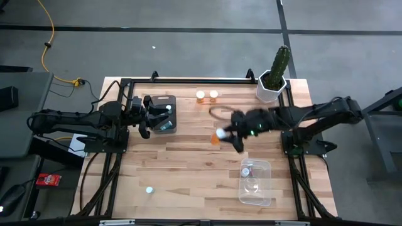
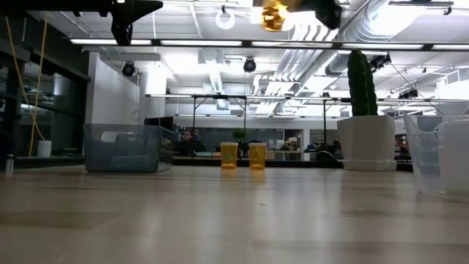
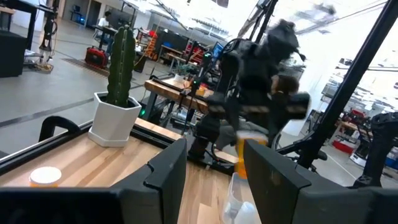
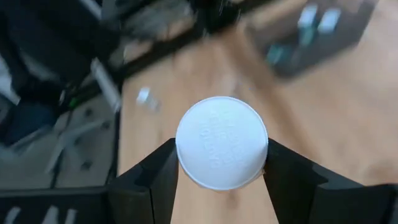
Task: Pick and place medicine bottles into bin by pill shape (circle, oval)
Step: Put the large orange medicine bottle into the transparent bin
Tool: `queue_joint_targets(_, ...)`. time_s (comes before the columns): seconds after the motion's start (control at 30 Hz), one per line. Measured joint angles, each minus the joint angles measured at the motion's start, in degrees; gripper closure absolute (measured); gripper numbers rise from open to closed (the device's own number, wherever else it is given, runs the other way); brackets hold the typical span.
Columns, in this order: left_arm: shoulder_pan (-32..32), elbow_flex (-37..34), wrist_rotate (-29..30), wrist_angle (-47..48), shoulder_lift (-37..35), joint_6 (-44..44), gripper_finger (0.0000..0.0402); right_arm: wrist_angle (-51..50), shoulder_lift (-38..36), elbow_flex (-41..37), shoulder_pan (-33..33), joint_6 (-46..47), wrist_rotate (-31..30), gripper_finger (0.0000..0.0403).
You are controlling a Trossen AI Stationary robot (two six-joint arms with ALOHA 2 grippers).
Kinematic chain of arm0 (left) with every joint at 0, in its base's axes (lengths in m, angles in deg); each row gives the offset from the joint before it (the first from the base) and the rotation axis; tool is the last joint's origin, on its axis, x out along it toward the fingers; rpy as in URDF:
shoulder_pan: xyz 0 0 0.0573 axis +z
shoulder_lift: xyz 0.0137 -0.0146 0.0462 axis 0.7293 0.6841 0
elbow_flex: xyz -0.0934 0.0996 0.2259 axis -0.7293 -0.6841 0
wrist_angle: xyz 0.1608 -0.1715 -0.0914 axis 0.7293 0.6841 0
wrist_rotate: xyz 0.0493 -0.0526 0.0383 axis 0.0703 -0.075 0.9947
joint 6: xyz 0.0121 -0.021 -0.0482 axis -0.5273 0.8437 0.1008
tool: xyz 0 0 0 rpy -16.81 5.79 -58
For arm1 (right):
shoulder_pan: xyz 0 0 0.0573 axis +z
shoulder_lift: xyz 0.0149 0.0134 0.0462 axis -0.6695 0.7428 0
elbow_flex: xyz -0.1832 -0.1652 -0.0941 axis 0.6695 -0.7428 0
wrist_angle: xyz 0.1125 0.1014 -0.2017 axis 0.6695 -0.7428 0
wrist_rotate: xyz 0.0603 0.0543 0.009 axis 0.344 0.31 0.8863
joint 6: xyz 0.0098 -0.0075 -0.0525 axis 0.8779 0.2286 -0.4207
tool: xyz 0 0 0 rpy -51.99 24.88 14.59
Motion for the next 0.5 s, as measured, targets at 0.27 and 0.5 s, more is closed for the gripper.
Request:
queue_joint_targets(0.27,0.0,0.0,0.0,0.0,0.0,-0.1,0.0252,-15.3,0.3,0.0,21.4,28.5,-2.9,0.0219)
queue_joint_targets(0.5,0.0,0.0,0.0,0.0,0.0,-0.1,0.0252,-20.1,3.9,0.0,35.6,49.8,-7.2,0.0219)
